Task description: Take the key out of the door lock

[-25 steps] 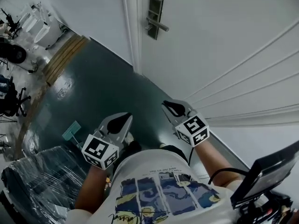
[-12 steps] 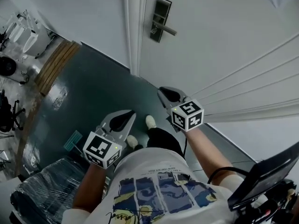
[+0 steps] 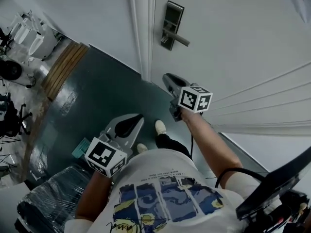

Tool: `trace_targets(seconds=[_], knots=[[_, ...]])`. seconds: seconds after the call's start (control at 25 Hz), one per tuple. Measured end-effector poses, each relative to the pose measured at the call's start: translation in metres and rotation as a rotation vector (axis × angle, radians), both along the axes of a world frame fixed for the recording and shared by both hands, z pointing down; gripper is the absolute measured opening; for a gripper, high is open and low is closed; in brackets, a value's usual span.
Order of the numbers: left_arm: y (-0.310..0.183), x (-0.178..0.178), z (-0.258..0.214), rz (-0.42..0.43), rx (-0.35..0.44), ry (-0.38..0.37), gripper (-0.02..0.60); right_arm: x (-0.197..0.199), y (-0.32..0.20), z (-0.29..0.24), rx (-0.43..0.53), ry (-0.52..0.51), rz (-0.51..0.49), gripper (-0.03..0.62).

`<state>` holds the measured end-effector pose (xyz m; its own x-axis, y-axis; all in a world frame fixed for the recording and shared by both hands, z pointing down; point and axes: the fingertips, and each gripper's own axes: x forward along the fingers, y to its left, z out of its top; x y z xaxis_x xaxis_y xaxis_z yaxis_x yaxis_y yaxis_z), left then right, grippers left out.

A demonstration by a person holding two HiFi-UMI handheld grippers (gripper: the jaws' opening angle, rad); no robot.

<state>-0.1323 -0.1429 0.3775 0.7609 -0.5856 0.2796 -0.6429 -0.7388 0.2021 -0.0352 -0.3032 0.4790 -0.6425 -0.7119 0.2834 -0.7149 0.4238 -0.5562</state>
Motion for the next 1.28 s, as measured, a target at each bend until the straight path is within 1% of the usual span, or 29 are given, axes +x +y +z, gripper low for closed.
trace_targets(seconds=[0.2,0.32,0.6,0.8,1.04,1.28], knots=[[-0.026,0.01,-0.001,-0.002,-0.002,-0.016,0.005,0.01,-0.049,0.013,-0.051,-0.099,0.05,0.043],[-0.04,0.012,0.004,-0.013,-0.008,-0.029,0.005,0.015,-0.075,0.021,-0.081,-0.184,0.09,0.043],[-0.063,0.009,0.003,-0.062,-0.024,-0.043,0.005,0.017,-0.119,0.026,-0.116,-0.374,0.16,0.054],[-0.072,0.008,0.003,-0.066,-0.035,-0.027,0.005,0.021,-0.143,0.037,-0.142,-0.455,0.209,0.071],[-0.085,0.008,0.004,-0.089,-0.043,-0.04,0.005,0.022,-0.166,0.05,-0.187,-0.559,0.24,0.083],[-0.092,0.008,0.006,-0.098,-0.056,-0.043,0.005,0.021,-0.183,0.043,-0.185,-0.621,0.256,0.084]])
